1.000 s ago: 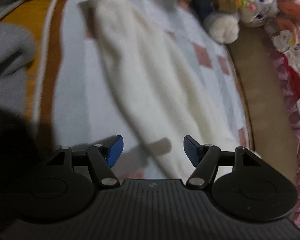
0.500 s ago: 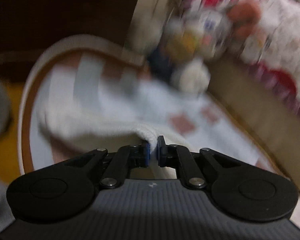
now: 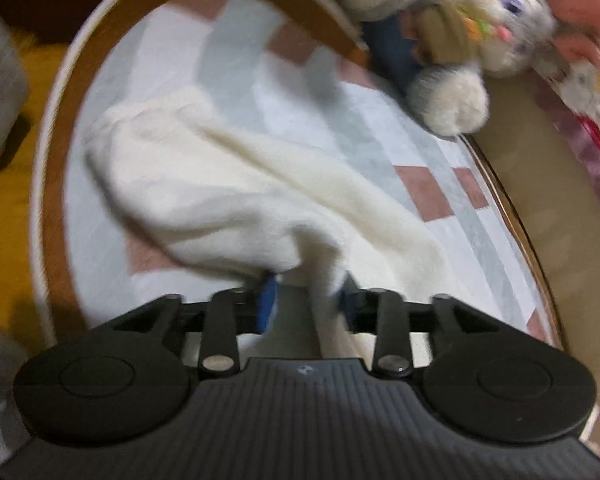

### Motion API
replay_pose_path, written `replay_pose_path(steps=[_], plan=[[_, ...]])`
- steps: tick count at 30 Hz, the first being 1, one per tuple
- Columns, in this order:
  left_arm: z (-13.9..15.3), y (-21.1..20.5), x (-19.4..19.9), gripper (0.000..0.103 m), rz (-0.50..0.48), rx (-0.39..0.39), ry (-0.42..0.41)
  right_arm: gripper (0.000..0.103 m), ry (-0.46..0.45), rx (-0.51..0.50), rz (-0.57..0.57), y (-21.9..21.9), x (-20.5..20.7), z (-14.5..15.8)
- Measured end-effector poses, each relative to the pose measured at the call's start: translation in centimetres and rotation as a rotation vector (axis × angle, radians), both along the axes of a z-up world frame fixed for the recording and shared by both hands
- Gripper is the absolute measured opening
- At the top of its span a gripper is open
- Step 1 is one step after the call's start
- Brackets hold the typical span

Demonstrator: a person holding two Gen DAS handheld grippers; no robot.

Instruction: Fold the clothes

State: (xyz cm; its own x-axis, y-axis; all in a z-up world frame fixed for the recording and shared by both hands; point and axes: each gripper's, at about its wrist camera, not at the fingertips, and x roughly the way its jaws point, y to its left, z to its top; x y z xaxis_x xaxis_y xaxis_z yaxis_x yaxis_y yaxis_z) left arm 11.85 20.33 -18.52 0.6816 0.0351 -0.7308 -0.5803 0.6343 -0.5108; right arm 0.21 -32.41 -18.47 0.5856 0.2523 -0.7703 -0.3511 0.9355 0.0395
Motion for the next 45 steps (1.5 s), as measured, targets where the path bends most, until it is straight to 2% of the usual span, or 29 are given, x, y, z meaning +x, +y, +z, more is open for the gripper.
replay_pose_path(steps=[3,7,10,11,13,14,15,20,28,29,33,34,35,37,39,41,45], plan=[[-0.9,1.9,-1.4,0.048,0.076,-0.110,-0.054,0.059,-0.004,-0.001,-0.006,0.1,0.0,-0.1],[-1.3,3.4,-2.0,0.053,0.175,-0.112,-0.136,0.059,-0.009,-0.001,-0.011,0.2,-0.1,-0.1],[-2.2,4.2,-1.7,0.061,0.210,-0.149,-0.188,0.059,-0.016,0.001,-0.014,0.2,-0.2,-0.1],[-2.5,4.3,-1.5,0.067,0.213,-0.160,-0.211,0.059,-0.018,0.002,-0.015,0.2,-0.3,-0.1],[-2.1,4.1,-0.1,0.066,0.180,-0.121,-0.212,0.059,-0.019,0.000,-0.016,0.2,-0.3,-0.1],[-1.4,3.9,0.5,0.031,0.131,-0.061,-0.221,0.059,-0.019,-0.002,-0.016,0.2,-0.3,-0.1],[-0.7,3.7,1.2,0.006,0.079,0.002,-0.232,0.060,-0.018,-0.005,-0.016,0.2,-0.4,-0.1],[-0.6,4.3,0.6,0.007,0.141,0.098,-0.169,0.063,-0.001,-0.043,0.001,0.6,-0.6,0.3],[-0.5,5.2,-0.5,0.010,0.249,0.243,-0.065,0.064,-0.008,-0.036,-0.056,1.0,-1.2,0.2],[-0.7,5.5,-0.7,0.015,0.262,0.245,-0.034,0.065,-0.007,-0.041,-0.055,1.1,-1.2,0.2],[2.4,4.1,-1.0,0.028,0.322,0.443,0.006,0.065,0.006,-0.048,-0.042,0.8,-1.3,0.4],[3.3,3.7,-1.1,0.037,0.335,0.505,0.005,0.065,0.007,-0.046,-0.042,0.7,-1.3,0.4],[4.0,3.4,-1.1,0.041,0.309,0.504,-0.023,0.065,0.006,-0.041,-0.044,0.5,-1.4,0.4],[5.4,2.8,-0.9,0.041,0.248,0.487,-0.083,0.065,0.009,-0.035,-0.051,0.3,-1.5,0.5],[6.2,1.4,-0.4,0.041,0.118,0.407,-0.147,0.064,0.016,0.005,-0.089,-0.5,-2.0,1.0],[6.6,-2.9,0.1,0.041,-0.061,0.384,-0.170,0.064,-0.007,0.078,-0.149,-2.1,-3.0,2.0],[7.4,-11.8,1.1,0.041,-0.425,0.337,-0.209,0.065,-0.064,0.194,-0.365,-8.4,-5.6,3.5]])
